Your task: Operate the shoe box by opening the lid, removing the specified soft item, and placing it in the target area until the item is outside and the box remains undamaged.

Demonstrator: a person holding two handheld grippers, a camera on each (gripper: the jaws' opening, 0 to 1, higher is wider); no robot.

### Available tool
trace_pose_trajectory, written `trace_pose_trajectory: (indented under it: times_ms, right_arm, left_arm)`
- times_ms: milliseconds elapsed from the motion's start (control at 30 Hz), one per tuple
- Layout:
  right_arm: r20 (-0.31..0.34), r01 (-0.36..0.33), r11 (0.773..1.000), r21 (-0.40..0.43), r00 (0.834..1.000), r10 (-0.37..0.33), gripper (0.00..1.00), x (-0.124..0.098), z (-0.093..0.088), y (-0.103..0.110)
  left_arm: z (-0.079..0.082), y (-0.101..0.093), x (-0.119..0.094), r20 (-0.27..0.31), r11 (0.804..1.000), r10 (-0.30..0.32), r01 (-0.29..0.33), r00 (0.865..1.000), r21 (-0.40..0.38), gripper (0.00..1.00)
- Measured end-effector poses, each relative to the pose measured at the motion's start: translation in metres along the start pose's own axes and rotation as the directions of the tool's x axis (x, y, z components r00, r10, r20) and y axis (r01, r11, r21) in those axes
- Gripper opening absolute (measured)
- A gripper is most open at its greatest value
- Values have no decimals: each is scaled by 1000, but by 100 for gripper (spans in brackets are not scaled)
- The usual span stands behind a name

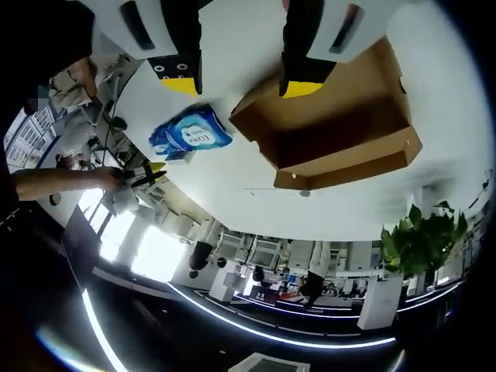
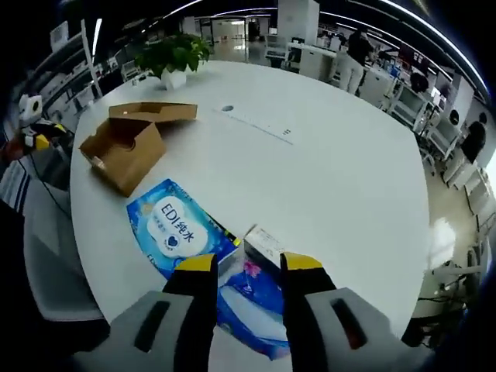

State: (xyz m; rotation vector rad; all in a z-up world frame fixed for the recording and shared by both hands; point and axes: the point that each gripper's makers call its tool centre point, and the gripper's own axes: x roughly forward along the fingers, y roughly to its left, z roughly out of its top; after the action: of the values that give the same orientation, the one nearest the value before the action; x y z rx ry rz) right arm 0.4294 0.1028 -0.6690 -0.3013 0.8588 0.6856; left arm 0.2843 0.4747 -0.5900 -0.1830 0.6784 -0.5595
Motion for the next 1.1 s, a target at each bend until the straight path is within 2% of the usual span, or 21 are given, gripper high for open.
trace_pose_trajectory:
  times_ms: [33,267,433,700,1100]
  right_arm:
    - [25,-11,1000,11,1000,11,30,0,6,11]
    - [95,-53,999,6,994,52,30,8,35,60]
    - [146,-103,995,-12,984,104,30,19,59,100]
    - [161,-182,979,-87,968,194,31,40,80,155]
    - [179,-269,954,-134,940,290,31,68,100,219]
  left_arm:
    - [-1,1,-1,-1,1000,0,0,1000,-1,40]
    - [-10,13,-11,-16,1000,1,-1,1000,-3,40]
    - [-11,21,-19,-15,1000,7,-7,1000,-4,40]
    - [-16,36,-32,-15,1000,23,-23,1000,-9,40]
    - [-20,55,-42,-16,999,38,-38,999,-22,40]
